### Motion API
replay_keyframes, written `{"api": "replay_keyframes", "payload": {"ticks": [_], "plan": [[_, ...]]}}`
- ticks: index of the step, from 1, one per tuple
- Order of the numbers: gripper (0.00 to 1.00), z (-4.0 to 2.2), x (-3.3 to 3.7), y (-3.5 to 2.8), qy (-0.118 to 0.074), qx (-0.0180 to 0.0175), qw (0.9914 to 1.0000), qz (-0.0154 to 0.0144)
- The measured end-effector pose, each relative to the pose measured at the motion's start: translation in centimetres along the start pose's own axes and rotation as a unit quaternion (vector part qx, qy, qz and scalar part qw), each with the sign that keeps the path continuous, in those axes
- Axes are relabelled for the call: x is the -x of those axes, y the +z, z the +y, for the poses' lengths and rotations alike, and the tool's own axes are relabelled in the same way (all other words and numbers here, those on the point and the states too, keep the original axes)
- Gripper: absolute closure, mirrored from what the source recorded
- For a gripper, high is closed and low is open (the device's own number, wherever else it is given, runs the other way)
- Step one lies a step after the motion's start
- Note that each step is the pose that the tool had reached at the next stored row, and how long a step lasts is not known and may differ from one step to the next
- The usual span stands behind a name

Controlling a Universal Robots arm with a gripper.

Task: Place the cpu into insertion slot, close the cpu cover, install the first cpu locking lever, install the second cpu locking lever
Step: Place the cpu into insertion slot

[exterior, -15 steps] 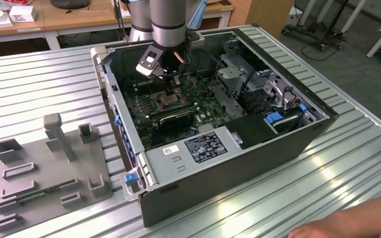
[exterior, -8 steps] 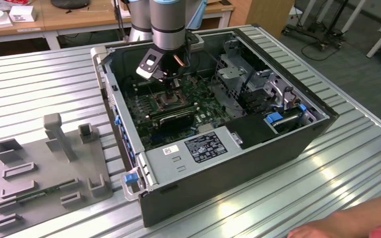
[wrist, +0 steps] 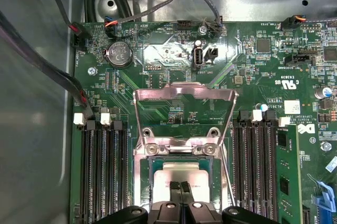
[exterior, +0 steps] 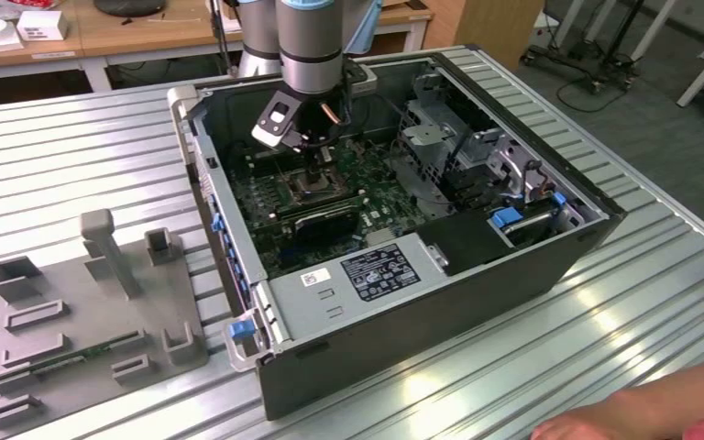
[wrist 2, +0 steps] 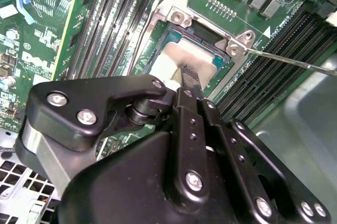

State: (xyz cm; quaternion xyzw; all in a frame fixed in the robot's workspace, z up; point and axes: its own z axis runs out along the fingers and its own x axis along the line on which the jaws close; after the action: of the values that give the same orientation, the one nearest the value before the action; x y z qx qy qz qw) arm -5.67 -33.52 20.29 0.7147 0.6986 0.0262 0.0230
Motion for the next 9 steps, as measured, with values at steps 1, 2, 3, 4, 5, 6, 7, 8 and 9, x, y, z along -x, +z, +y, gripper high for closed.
{"api": "replay_keyframes", "payload": {"ticks": [1,2,3,4,5,6,7,8,9], "plan": [[0.89,-0.01,0.0,0.08,0.0,-0.0001,1.0,-0.0001],[0.89,-0.01,0.0,0.16,0.0,0.0,1.0,-0.0001],[0.89,-0.02,0.0,0.22,0.0,0.0,1.0,-0.0001],[0.89,-0.02,0.01,0.26,0.0,-0.0001,1.0,-0.0002],[0.89,-0.03,0.02,0.28,0.0,-0.0002,1.0,-0.0004],[0.89,-0.03,0.02,0.28,0.0,-0.0002,1.0,-0.0004],[0.89,-0.03,0.01,0.29,0.0,-0.0002,1.0,-0.0003],[0.89,-0.03,0.01,0.3,0.0,-0.0001,1.0,-0.0002],[0.89,-0.03,0.01,0.31,0.0,-0.0001,1.0,-0.0001]]}}
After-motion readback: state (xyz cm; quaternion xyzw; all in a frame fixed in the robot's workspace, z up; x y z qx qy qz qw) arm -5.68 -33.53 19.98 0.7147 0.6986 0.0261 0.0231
